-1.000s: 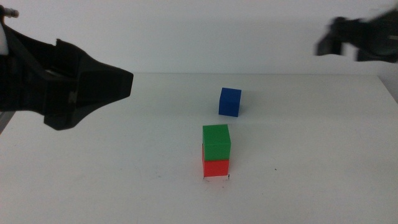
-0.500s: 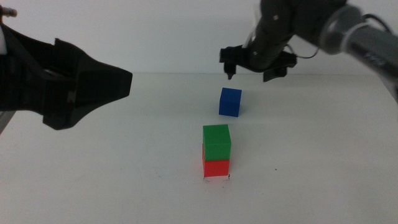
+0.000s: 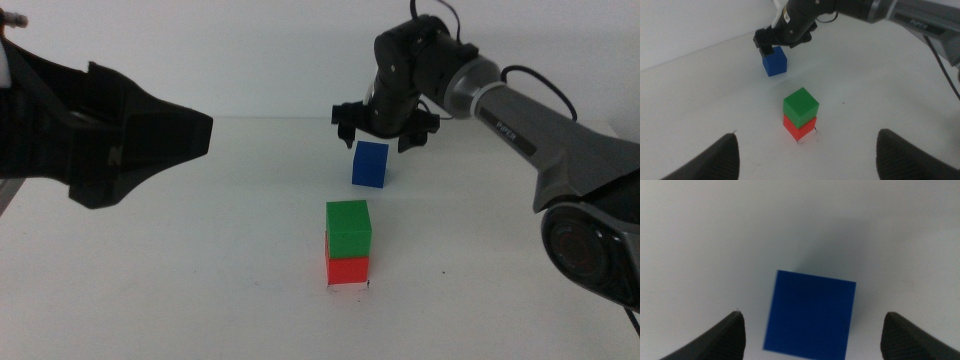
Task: Stack red cubes first, then green, then blue cubes in a specific spot.
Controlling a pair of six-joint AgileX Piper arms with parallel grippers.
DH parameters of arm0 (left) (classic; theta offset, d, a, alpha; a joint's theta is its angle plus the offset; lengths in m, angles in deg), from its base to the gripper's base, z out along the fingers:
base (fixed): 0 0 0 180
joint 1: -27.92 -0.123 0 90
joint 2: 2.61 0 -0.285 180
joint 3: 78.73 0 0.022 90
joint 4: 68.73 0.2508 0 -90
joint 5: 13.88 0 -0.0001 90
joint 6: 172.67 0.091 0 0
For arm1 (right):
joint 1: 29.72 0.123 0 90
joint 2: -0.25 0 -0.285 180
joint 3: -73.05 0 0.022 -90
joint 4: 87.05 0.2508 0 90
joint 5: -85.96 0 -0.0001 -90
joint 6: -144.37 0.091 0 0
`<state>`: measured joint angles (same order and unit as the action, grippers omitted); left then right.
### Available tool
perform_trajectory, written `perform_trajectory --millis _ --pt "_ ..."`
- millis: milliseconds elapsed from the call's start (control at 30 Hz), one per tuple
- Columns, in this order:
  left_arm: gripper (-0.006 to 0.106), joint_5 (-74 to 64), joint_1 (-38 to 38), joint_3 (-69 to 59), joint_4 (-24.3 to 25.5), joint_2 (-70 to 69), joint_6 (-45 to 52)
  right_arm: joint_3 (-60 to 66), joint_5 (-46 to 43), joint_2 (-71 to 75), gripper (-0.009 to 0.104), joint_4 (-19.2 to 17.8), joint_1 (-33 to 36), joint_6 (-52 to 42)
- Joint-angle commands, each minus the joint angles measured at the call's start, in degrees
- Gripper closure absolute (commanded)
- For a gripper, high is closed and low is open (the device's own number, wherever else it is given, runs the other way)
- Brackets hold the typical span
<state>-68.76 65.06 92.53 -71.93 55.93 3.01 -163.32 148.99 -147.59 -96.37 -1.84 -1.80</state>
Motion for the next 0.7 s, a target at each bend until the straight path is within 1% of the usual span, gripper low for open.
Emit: perform_trajectory --millis 0,67,167,300,367,400,533,600,667 --pt "0.007 0.7 -0.11 -0.28 0.25 -0.24 0.01 -0.72 0.25 -0.9 0.011 -1.47 0.08 0.46" --pt "0.007 0.7 -0.11 -0.28 0.25 -0.24 0.01 -0.72 0.03 -1.93 0.011 -1.58 -0.03 0.46" --pt "0.007 0.7 -0.11 -0.28 0.25 -0.24 0.01 -0.72 -1.2 -2.82 0.011 -2.74 -0.03 0.59" --pt "0.007 0.7 -0.11 -0.28 0.25 -0.24 0.01 -0.72 -1.73 -3.06 0.012 -3.0 -0.03 0.71" --pt "0.007 0.7 -0.11 -0.28 0.25 -0.24 0.01 -0.72 -2.11 -3.06 0.016 -2.78 -0.03 0.71" --pt "0.007 0.7 -0.11 -0.28 0.25 -0.24 0.01 -0.72 -2.56 -3.06 0.021 -2.54 -0.03 0.71" --pt "0.007 0.7 -0.11 -0.28 0.37 -0.24 0.01 -0.72 -3.22 -3.18 0.032 -1.45 -0.03 0.71" --pt "0.007 0.7 -0.11 -0.28 0.37 -0.24 0.01 -0.72 -3.09 -3.27 0.036 -1.06 -0.03 0.71" --pt "0.007 0.7 -0.11 -0.28 0.37 -0.24 0.01 -0.72 -2.6 -3.59 0.036 -1.06 -0.03 0.82"
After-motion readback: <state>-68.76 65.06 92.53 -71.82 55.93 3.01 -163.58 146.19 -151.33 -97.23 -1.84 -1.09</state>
